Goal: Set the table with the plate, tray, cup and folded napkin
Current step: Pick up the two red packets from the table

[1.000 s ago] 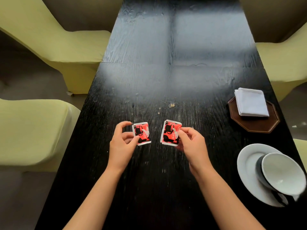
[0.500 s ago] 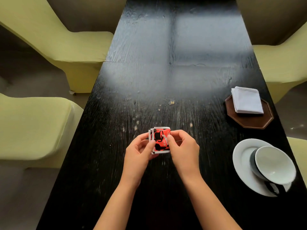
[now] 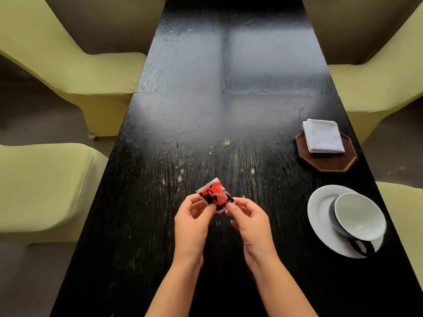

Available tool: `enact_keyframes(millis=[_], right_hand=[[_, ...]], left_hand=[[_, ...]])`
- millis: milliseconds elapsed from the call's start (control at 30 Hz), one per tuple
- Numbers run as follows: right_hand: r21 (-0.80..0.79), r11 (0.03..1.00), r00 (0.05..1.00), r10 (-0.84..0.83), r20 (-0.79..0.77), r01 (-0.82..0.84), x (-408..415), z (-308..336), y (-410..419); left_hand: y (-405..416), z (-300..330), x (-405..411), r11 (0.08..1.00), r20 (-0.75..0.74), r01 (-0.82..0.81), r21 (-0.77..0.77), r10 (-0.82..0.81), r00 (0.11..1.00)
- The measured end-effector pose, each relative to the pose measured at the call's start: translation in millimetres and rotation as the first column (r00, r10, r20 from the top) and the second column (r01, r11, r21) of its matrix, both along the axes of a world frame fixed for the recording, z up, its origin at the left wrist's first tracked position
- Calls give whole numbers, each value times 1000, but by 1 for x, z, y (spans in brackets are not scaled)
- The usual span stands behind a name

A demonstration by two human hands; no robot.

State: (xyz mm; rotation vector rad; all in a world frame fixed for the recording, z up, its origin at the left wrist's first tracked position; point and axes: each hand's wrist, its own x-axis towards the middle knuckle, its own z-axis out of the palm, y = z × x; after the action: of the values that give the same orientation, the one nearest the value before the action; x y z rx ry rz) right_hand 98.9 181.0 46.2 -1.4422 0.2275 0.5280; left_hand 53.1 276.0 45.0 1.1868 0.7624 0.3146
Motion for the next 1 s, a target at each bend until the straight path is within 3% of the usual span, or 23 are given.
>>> enact_keyframes(millis=[67, 200, 400, 700, 1000], right_hand=[[1, 999, 999, -35, 16, 35, 2, 2, -9], [-126, 989, 992, 85, 92, -73, 10, 4, -33], [-239, 957, 971, 202, 128, -167, 21, 10, -65], [-52, 995, 995, -87, 48, 89, 20, 15, -90], [-141, 981, 987, -118, 109, 133, 34, 27, -132]], left_hand=[[0, 0, -3, 996, -57, 91, 6, -90, 994], [14, 1, -4, 982, -116, 187, -20, -188, 975], [17, 9, 11, 866, -129, 461, 194, -443, 887], [-23, 12, 25, 875, -93, 349, 335, -338, 937], [-68, 22, 42, 877, -60, 349, 329, -350, 935]])
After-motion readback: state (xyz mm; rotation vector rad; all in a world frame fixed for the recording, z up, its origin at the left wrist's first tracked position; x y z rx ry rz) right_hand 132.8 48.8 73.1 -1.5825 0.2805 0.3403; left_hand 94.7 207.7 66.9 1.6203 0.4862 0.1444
